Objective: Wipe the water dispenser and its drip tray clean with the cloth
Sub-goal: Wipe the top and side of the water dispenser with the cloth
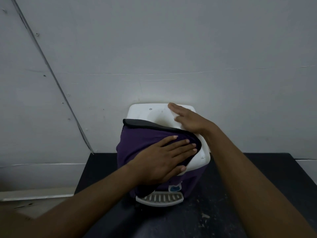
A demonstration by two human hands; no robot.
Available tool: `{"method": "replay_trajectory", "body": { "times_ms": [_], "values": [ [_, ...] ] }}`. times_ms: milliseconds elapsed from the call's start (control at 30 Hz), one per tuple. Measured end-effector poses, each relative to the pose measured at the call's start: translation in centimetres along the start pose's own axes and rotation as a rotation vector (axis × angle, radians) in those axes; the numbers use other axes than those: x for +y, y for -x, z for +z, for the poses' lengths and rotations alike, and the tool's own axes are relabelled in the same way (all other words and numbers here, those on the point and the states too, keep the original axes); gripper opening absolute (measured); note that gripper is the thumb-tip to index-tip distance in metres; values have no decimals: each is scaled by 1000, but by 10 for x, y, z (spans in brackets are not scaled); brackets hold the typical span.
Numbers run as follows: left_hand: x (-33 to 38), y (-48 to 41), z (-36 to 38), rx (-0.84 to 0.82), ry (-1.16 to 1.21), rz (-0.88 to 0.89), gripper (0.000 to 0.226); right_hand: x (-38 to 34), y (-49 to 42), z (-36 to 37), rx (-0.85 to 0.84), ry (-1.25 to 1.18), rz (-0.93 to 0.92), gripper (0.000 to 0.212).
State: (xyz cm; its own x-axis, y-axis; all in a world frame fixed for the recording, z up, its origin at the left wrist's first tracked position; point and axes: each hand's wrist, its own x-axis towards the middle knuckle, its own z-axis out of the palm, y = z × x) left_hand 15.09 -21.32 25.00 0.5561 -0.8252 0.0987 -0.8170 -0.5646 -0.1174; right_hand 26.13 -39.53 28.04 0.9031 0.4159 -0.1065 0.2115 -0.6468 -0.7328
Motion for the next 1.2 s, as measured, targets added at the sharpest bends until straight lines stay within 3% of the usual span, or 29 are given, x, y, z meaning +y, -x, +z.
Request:
{"method": "replay_trajectory", "body": {
  "times_ms": [133,267,433,667,867,967,1067,1133,1200],
  "values": [
    [-9,16,3,21,-15,26,58,7,0,1,48,204,-119,51],
    [-38,58,5,45,19,47,59,11,4,7,131,240,-151,51],
    [-50,68,2,4,17,59,61,7,5,9,140,189,-160,50],
    [-8,-4,-3,-20,39,75,59,4,4,-1,62,60,-95,51],
    [-2,-13,1,42,13,43,59,5,3,4,117,-3,-84,50],
    [-2,8,10,128,34,-117,62,5,2,9,172,21,-93,51],
    [-5,32,20,258,119,-485,66,4,2,13,216,50,-93,52],
    [-14,42,20,245,200,-677,71,4,3,14,231,50,-77,53],
    [-26,45,20,223,284,-734,73,3,3,15,229,64,-71,54]
  ]
}}
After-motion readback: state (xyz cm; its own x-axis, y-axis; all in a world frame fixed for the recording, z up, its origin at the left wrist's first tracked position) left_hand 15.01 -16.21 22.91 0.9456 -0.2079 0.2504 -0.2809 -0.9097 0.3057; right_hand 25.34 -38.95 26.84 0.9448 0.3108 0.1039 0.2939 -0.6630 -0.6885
